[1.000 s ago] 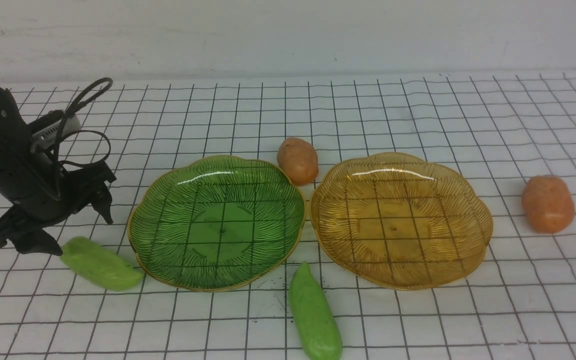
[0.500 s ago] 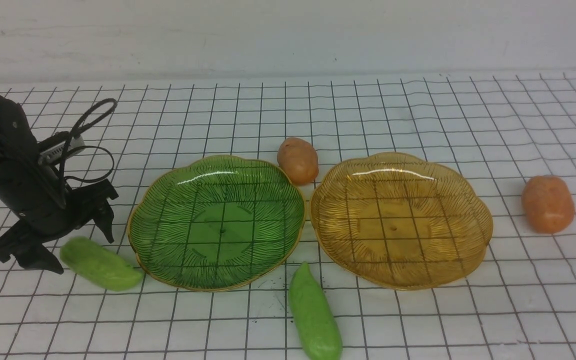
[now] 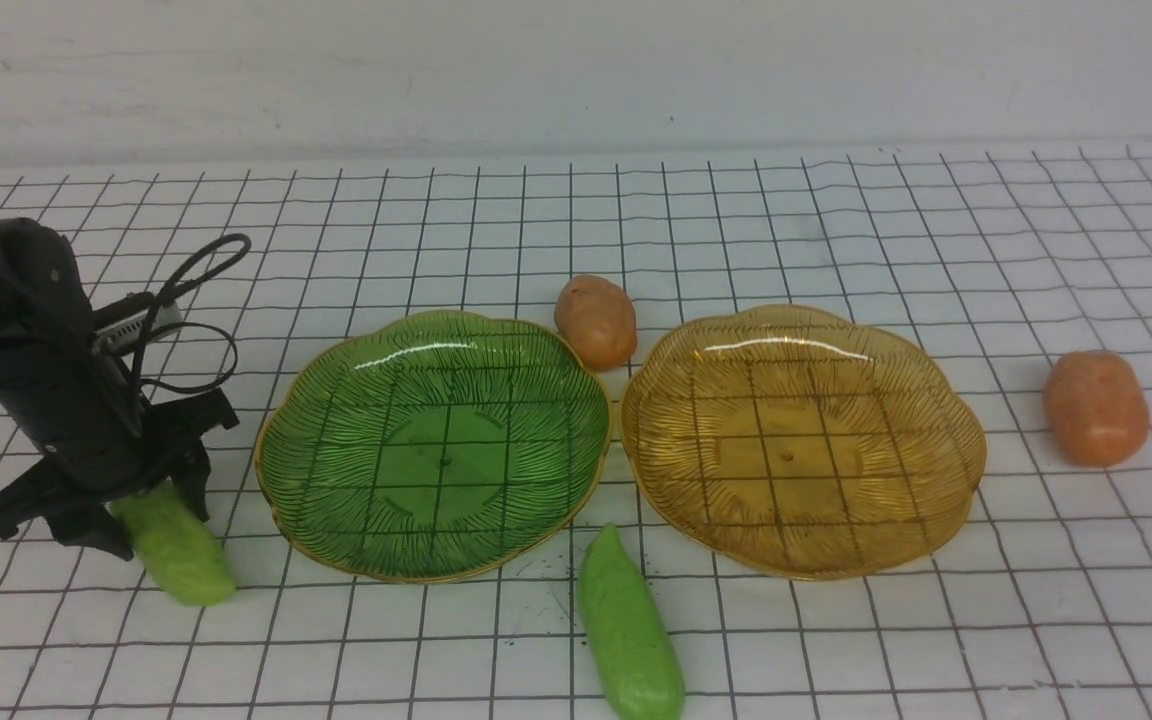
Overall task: Put different types of vegetables on the plate.
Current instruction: 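Put the green cucumber next to the left plate into that plate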
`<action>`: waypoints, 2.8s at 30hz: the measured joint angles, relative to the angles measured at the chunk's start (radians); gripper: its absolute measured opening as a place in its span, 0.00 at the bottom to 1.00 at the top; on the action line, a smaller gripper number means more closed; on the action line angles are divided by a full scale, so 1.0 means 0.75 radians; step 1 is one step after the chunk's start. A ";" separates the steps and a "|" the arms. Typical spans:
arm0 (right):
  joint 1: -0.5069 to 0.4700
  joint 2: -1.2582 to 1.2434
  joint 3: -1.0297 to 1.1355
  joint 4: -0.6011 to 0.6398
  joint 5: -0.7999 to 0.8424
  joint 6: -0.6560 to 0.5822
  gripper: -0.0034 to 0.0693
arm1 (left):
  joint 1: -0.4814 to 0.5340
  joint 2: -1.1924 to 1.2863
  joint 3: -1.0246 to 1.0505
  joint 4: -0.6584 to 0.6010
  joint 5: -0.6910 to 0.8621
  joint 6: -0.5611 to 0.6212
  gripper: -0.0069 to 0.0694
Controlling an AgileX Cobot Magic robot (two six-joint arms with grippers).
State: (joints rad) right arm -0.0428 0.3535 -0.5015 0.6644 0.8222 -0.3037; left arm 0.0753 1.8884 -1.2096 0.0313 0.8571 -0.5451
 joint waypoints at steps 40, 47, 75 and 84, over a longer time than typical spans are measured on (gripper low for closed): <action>0.000 0.351 -0.251 0.132 0.224 -0.131 0.03 | -0.434 -0.036 -0.470 -0.205 0.257 0.727 0.82; 0.000 0.351 -0.251 0.130 0.239 -0.134 0.03 | -0.693 -0.085 -0.533 -0.243 0.474 0.708 0.14; 0.000 0.351 -0.251 0.097 0.274 -0.135 0.03 | -1.100 0.230 -0.533 -0.129 0.490 0.426 0.99; 0.000 0.351 -0.251 0.097 0.275 -0.174 0.03 | -1.100 0.310 -0.534 -0.127 0.469 0.378 0.89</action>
State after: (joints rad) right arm -0.0428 0.6171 -0.6896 0.7375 1.0286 -0.4343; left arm -0.7495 2.1213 -1.6103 -0.0639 1.2090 -0.2613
